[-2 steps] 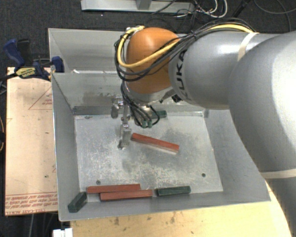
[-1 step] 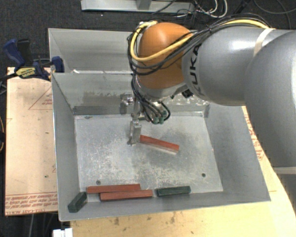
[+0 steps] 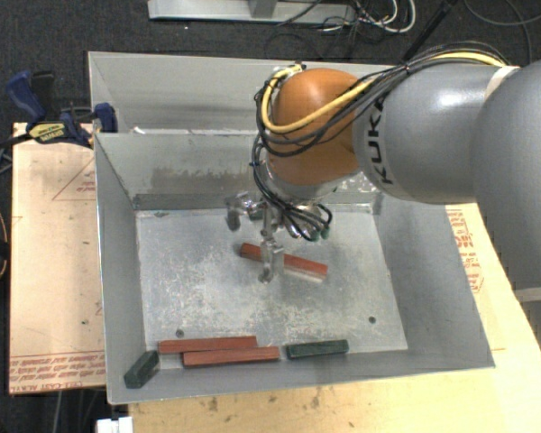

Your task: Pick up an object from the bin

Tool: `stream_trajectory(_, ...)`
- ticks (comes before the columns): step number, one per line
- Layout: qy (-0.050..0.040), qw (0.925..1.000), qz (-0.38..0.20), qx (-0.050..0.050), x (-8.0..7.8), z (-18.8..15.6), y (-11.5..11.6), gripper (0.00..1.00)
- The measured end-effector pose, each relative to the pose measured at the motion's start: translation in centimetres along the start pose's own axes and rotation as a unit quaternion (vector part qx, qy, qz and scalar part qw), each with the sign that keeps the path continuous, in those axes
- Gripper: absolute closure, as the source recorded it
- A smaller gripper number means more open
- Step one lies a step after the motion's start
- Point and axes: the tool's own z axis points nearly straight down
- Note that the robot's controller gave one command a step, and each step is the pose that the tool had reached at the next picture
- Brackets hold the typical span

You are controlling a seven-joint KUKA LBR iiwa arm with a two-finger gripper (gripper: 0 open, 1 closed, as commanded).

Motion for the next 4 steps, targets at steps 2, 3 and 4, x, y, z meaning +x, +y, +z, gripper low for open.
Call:
stream_trajectory(2, 0.0012, 0.9952, -0.098, -0.001, 1.1, 4.9, -3.1, 0.0)
stream_trajectory(3, 0.0003, 0.9989, -0.047, -0.001, 1.3, 5.5, -5.3, 0.0)
stream_trajectory(4, 0.0011, 0.9966, -0.083, -0.001, 2.5, 5.7, -8.3, 0.0)
